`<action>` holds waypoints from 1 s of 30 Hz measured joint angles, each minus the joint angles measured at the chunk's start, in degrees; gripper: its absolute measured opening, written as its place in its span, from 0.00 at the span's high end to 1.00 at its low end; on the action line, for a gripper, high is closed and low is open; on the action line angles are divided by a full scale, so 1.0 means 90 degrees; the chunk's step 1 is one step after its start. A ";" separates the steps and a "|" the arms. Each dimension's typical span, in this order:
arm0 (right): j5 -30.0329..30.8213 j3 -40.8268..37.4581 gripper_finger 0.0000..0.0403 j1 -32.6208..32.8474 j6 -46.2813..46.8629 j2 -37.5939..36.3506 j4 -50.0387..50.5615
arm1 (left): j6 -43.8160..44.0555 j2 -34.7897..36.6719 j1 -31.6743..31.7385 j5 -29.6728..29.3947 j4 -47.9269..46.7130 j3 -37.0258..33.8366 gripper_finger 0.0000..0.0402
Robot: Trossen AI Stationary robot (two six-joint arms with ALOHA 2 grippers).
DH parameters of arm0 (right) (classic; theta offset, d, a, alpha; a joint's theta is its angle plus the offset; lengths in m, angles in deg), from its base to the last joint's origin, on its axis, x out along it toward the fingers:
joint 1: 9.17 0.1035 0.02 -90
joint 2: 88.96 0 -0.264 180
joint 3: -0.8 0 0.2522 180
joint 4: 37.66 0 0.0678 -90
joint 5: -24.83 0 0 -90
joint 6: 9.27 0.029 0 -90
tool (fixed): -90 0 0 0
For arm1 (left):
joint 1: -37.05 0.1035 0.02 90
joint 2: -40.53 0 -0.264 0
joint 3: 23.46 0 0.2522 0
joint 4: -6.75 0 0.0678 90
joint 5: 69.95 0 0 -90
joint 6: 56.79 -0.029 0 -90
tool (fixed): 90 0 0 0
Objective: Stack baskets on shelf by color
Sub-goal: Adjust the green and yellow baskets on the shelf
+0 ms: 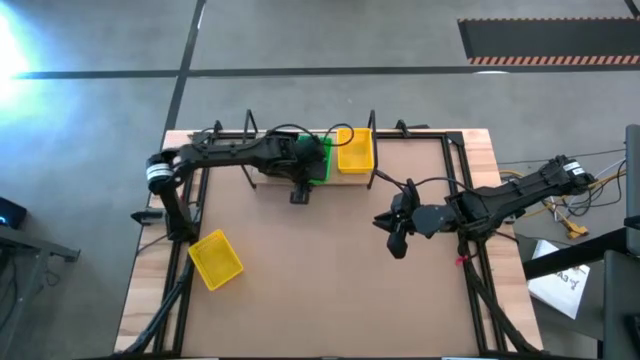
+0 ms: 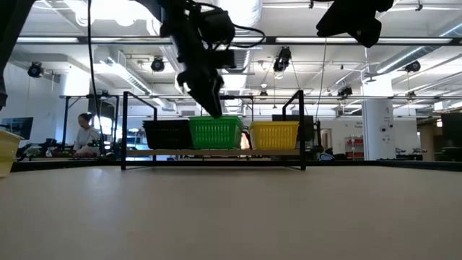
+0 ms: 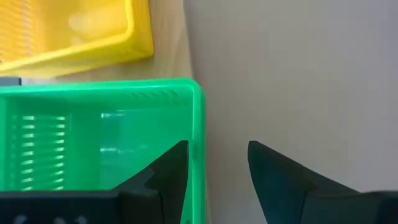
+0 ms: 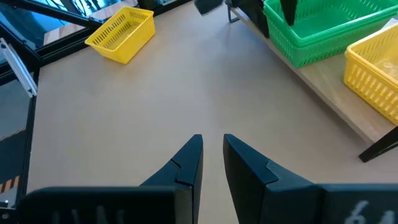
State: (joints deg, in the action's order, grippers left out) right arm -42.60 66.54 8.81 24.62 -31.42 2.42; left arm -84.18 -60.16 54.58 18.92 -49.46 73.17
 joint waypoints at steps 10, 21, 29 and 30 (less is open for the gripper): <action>0.0002 -0.0002 0.86 0.0000 0.0022 0.0000 0.0015 | 0.0411 -0.0414 0.0018 -0.0721 0.0459 0.0000 0.63; 0.0005 -0.0002 0.86 0.0000 0.0019 0.0000 0.0017 | 0.0519 -0.0416 0.0151 -0.0934 0.0858 0.0000 0.63; 0.0005 -0.0002 0.86 0.0000 0.0021 0.0000 0.0015 | 0.0838 -0.0393 0.0277 -0.0934 0.0832 0.0000 0.63; 0.0005 -0.0002 0.86 0.0000 0.0022 0.0000 0.0015 | 0.0839 -0.0365 0.0278 -0.0934 0.0823 0.0000 0.63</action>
State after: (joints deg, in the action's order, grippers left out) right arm -42.56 66.52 8.81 24.82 -31.42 2.55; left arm -76.62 -63.44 57.08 10.51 -42.05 73.17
